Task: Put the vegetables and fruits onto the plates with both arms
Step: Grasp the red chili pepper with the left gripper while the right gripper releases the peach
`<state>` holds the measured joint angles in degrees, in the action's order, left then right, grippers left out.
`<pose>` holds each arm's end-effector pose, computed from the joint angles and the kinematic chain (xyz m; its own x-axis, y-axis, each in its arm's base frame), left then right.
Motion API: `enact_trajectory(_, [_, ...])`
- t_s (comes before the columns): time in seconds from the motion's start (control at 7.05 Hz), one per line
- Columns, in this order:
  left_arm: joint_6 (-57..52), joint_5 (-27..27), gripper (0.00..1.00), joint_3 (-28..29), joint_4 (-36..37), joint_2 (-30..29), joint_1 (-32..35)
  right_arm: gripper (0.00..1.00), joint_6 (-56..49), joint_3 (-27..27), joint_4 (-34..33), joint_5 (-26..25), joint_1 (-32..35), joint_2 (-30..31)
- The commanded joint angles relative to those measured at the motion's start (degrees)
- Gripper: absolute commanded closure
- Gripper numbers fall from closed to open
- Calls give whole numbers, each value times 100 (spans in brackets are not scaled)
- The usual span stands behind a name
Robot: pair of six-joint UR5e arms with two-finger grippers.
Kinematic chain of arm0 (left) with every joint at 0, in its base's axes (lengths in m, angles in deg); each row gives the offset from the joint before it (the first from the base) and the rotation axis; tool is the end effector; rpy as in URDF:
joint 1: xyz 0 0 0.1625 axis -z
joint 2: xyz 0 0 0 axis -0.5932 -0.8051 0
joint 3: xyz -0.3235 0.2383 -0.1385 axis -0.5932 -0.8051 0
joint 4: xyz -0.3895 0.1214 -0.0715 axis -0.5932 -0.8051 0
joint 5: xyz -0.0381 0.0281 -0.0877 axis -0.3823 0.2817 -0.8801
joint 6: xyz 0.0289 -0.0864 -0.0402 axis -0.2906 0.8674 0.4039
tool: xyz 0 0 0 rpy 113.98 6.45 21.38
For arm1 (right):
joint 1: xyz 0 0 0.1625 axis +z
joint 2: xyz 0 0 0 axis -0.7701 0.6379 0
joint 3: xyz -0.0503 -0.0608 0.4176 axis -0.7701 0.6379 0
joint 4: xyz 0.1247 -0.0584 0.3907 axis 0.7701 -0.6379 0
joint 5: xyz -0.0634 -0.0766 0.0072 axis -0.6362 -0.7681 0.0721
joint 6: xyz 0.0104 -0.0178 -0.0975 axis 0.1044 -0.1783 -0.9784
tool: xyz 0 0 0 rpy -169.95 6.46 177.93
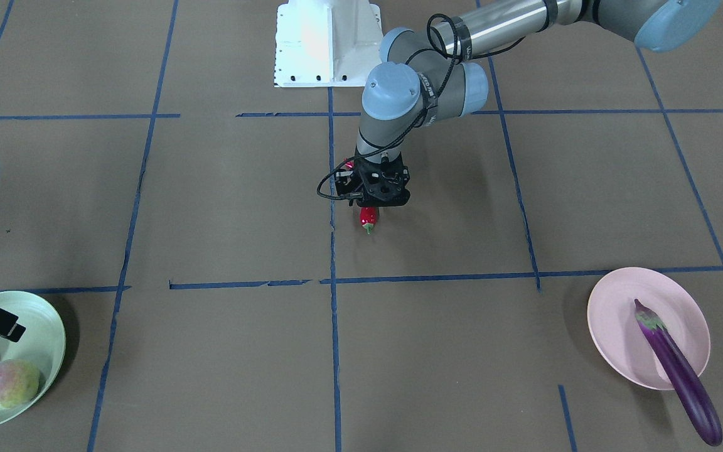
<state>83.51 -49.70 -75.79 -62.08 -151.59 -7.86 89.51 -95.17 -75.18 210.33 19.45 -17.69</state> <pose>0.5997 -0.4428 0.2299 0.6360 -0.0603 -0.7693 0.0889 0.9960 -0.0046 -0.1783 -0.6801 0.4235 0.5769 0.2610 0.7740 -0.2864 0.9520 -0.1076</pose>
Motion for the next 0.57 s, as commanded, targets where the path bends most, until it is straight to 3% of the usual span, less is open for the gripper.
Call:
enact_trajectory(0.0, [-2, 56, 100, -32, 3, -23, -32, 0, 77, -501, -323, 233, 67, 52])
enact_trajectory(0.28, [7, 39, 100, -556, -23, 247, 755, 0, 78, -1677, -1105, 294, 58, 559])
enact_trajectory(0.43, [-1, 21, 100, -943, -102, 971, 1273, 0, 78, -1961, -1099, 303, 58, 893])
